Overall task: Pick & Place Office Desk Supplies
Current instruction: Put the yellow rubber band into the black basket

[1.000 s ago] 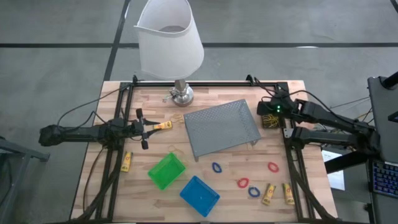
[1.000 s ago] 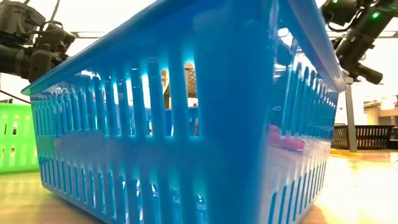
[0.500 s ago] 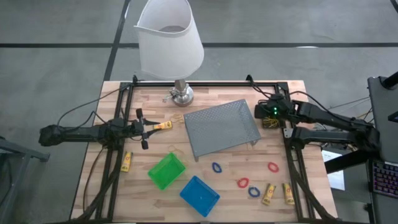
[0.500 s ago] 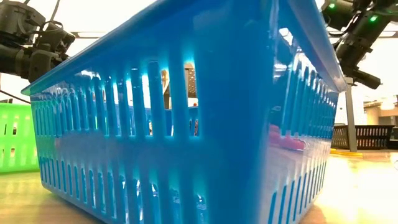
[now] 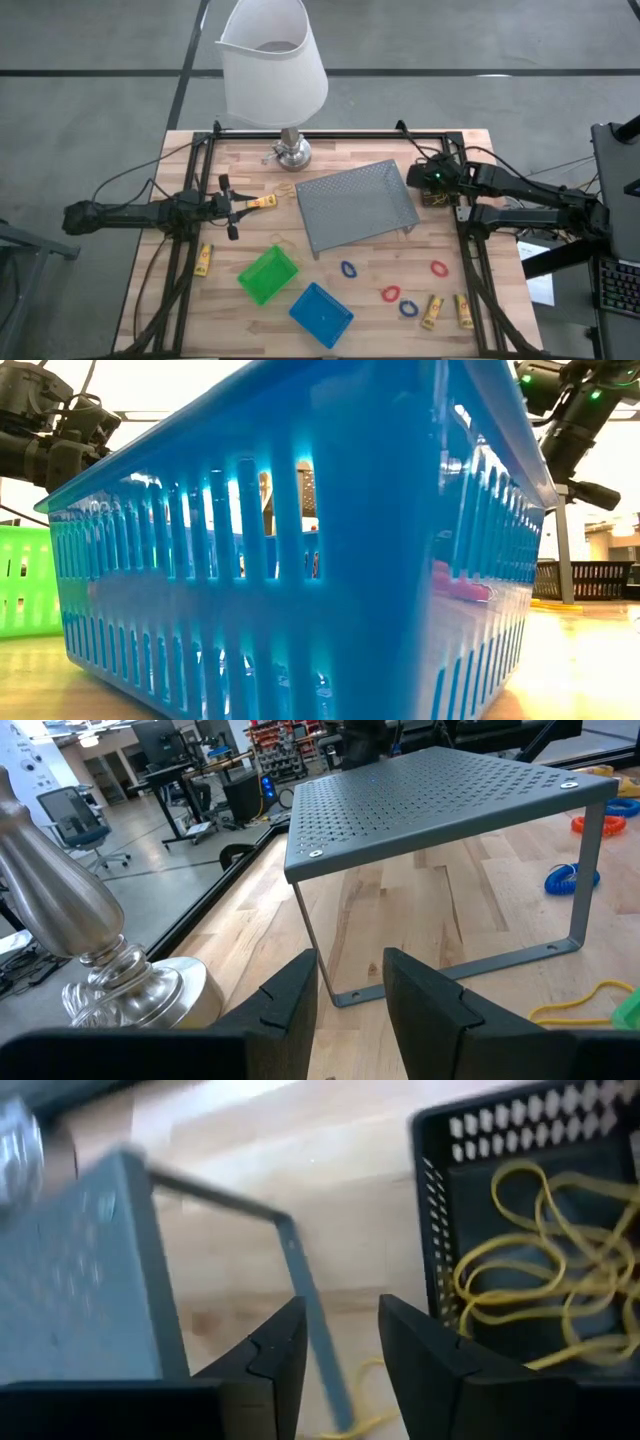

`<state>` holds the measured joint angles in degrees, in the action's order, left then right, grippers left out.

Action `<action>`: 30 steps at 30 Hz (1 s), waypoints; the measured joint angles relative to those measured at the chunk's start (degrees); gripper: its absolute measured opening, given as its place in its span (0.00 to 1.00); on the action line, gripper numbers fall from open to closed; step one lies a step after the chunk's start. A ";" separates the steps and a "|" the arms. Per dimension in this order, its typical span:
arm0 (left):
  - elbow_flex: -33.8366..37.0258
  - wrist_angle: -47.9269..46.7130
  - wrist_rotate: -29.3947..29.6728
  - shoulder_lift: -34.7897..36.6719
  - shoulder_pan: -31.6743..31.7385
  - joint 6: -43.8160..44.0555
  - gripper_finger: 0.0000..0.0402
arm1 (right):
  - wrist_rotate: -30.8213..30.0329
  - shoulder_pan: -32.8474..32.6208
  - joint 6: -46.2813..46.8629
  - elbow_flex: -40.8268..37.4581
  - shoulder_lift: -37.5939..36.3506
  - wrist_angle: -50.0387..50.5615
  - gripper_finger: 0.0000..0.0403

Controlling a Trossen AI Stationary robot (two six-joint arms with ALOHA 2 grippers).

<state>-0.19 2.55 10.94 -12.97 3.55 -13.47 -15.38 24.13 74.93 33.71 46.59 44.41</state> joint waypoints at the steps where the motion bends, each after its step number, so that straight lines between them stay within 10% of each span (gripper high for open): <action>1: 0.01 -0.01 -0.01 0.00 0.00 -0.01 0.29 | 0.04 0.01 4.36 0.00 0.13 -0.11 0.30; 9: 0.02 0.00 -0.02 0.00 0.00 0.00 0.29 | 9.38 -0.01 40.48 -0.48 1.28 -0.11 0.32; 30: 0.01 -0.02 -0.01 0.00 0.01 -0.01 0.29 | 12.89 0.01 54.96 -1.75 12.94 -0.45 0.34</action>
<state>-0.18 2.53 10.93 -12.97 3.56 -13.49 -2.49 24.14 129.89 31.97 59.53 43.95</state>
